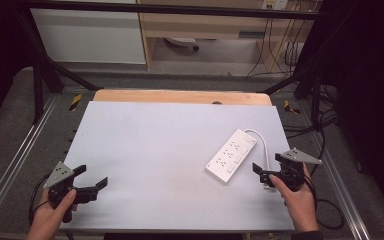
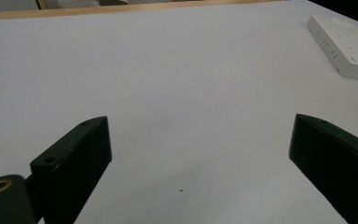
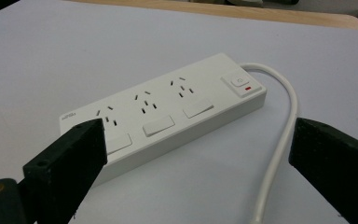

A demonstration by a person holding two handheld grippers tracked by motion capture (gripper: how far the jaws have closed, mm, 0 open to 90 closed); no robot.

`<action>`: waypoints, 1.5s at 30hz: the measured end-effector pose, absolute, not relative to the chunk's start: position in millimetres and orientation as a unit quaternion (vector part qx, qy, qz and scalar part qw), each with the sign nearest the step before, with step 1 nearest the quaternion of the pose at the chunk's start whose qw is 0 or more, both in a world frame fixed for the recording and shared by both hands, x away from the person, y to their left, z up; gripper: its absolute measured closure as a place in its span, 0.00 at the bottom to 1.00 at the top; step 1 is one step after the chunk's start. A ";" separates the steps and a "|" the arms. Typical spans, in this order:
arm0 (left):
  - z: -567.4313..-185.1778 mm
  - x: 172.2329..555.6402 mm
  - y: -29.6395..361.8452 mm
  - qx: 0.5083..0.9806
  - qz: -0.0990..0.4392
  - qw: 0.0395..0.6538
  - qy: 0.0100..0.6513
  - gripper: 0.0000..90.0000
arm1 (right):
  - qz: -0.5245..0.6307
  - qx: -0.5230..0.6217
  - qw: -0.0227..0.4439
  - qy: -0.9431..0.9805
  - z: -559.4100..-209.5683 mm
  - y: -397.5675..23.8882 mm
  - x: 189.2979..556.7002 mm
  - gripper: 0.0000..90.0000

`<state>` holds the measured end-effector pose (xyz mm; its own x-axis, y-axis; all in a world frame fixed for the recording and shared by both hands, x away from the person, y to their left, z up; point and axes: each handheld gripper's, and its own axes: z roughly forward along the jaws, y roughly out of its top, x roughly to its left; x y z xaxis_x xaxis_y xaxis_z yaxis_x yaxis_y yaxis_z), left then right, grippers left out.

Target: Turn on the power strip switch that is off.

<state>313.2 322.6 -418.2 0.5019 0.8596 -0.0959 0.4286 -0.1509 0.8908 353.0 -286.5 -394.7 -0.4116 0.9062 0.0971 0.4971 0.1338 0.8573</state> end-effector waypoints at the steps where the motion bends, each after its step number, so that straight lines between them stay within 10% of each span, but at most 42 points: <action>1: -417.9 313.2 323.0 0.722 0.228 0.477 0.446 0.06 | 0.440 0.488 0.236 0.716 -392.1 -286.1 353.5 0.05; 45: -419.9 313.9 321.4 0.727 0.223 0.470 0.447 0.06 | 0.455 0.463 0.266 0.713 -355.8 -277.8 383.1 0.06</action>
<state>313.9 321.4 -419.9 0.5009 0.8603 -0.0952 0.4398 -0.1583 0.8840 383.1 -277.8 -355.8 -0.4300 0.9018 0.0430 0.4182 0.1567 0.8947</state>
